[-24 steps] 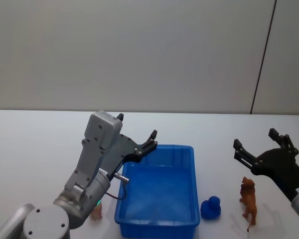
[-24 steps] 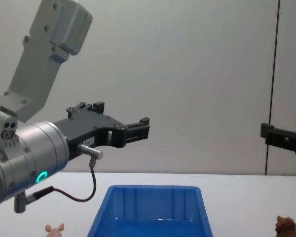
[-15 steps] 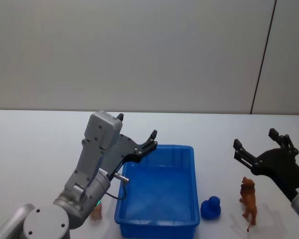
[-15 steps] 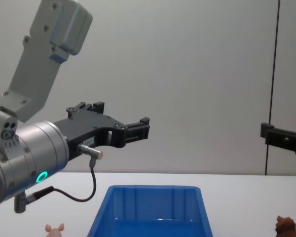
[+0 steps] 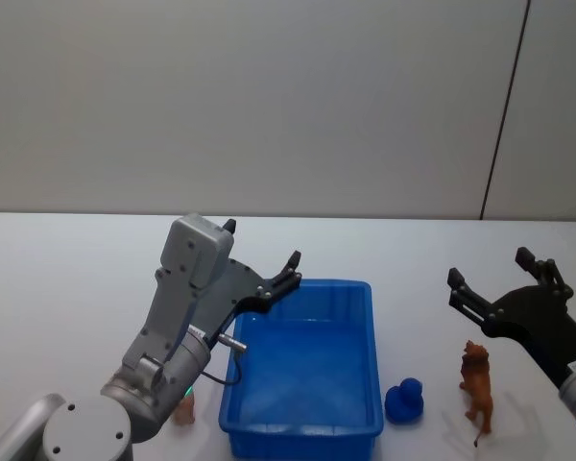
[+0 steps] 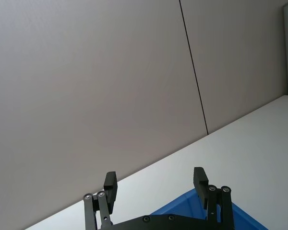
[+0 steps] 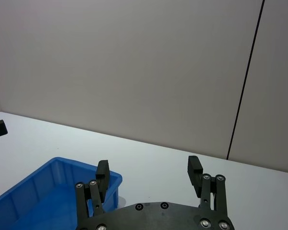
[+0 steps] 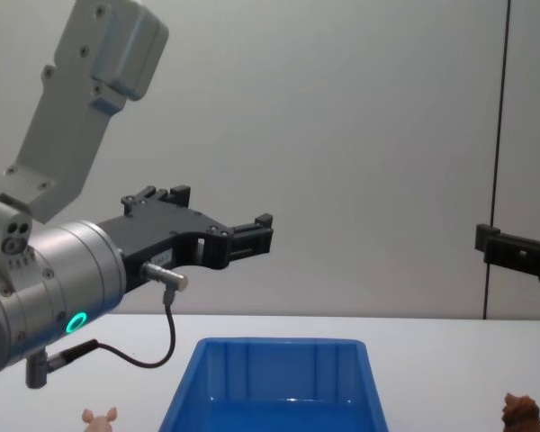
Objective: Pick up the two dolls from the table and place them into the box.
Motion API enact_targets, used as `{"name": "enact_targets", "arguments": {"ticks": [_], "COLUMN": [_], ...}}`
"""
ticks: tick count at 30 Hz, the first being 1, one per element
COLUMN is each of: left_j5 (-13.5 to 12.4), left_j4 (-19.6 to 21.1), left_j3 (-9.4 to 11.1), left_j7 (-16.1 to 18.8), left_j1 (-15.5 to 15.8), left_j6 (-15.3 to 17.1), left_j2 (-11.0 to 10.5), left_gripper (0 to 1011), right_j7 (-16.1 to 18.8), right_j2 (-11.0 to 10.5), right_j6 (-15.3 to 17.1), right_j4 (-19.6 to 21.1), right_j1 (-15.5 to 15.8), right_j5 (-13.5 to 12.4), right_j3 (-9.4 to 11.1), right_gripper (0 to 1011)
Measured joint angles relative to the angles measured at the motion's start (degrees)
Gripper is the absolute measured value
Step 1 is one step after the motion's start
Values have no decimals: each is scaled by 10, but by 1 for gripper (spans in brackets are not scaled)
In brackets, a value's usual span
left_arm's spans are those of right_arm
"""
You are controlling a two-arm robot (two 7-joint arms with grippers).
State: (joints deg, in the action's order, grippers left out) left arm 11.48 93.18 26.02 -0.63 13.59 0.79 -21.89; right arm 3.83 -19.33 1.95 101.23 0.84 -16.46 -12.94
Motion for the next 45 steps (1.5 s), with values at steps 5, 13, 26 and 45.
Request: {"name": "enact_targets", "arguments": {"ticks": [5,13,26,45], "left_j5": [0,0,0,0], "left_j4": [0,0,0,0], "left_j3": [0,0,0,0], "left_j7": [0,0,0,0], "left_j1": [0,0,0,0], "left_j6": [0,0,0,0], "left_j2": [0,0,0,0], "left_gripper": [1001,1001,1001,1001], "right_j7": [0,0,0,-37], "right_j2": [0,0,1,17], "right_j6": [0,0,0,46], "right_j4": [0,0,-1,-31], "right_j1": [0,0,-1,-10], "right_j5": [0,0,0,12], "right_j3": [0,0,0,-2], "right_gripper": [1001,1001,1001,1001]}}
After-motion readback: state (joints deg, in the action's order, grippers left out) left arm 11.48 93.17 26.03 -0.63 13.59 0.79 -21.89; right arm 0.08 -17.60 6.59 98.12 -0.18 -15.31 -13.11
